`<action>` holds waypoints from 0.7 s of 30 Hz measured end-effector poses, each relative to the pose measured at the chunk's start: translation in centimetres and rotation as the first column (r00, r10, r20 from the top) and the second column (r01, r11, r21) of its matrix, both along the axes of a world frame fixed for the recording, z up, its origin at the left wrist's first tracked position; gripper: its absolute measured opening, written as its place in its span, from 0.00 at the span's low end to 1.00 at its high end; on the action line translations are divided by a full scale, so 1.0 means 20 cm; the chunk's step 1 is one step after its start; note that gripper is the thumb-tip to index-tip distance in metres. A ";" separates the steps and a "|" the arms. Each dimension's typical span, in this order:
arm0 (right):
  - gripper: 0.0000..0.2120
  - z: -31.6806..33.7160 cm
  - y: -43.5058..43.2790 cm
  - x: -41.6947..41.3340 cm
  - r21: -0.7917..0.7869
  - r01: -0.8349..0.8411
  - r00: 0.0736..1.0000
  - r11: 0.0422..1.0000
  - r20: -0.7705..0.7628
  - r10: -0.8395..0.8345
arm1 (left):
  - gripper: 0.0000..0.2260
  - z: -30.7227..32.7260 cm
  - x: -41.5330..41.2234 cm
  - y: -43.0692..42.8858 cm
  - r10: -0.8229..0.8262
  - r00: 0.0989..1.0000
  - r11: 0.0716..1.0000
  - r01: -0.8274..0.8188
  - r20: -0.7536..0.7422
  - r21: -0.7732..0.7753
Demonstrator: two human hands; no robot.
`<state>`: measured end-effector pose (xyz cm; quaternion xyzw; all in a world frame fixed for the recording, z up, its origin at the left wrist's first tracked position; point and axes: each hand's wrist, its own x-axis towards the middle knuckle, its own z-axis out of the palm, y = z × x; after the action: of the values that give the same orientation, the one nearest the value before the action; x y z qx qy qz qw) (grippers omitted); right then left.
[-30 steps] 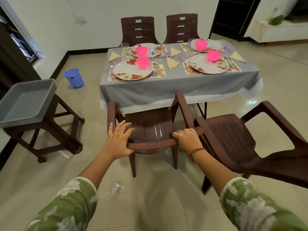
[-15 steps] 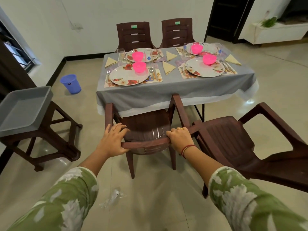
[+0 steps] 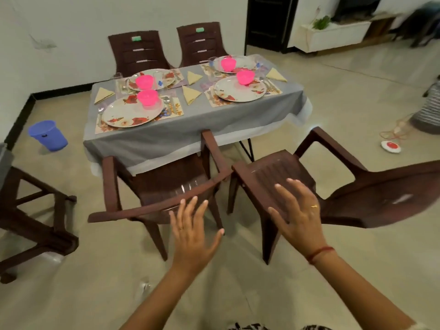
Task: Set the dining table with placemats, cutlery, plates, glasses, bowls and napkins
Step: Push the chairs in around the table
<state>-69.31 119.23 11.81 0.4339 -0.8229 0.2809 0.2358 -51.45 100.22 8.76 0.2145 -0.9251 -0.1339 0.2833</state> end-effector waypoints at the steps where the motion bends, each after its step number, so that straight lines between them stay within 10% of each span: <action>1: 0.24 0.01 0.14 -0.07 -0.003 0.034 0.999 0.999 -0.015 -0.034 | 0.30 0.00 -0.07 0.10 -0.037 0.999 0.999 0.037 0.006 0.009; 10: 0.23 0.07 1.06 -0.83 0.048 0.162 0.985 0.986 -0.065 -0.159 | 0.32 0.02 -0.81 0.89 -0.200 0.980 0.967 0.200 -0.014 0.156; 17: 0.40 -0.04 1.72 -1.40 0.714 -0.042 0.998 0.699 -0.010 0.070 | 0.39 0.01 -1.35 1.66 -0.343 0.933 0.939 0.337 0.104 0.070; 21: 0.40 0.01 1.68 -1.65 0.725 -0.084 0.985 0.684 -0.041 0.165 | 0.40 -0.04 -1.53 1.75 -0.104 0.941 0.987 0.137 0.322 -0.084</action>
<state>-102.31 152.89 12.00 0.5605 -0.8222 -0.0714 0.0694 -82.01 135.23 8.04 0.1610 -0.9756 -0.0661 0.1336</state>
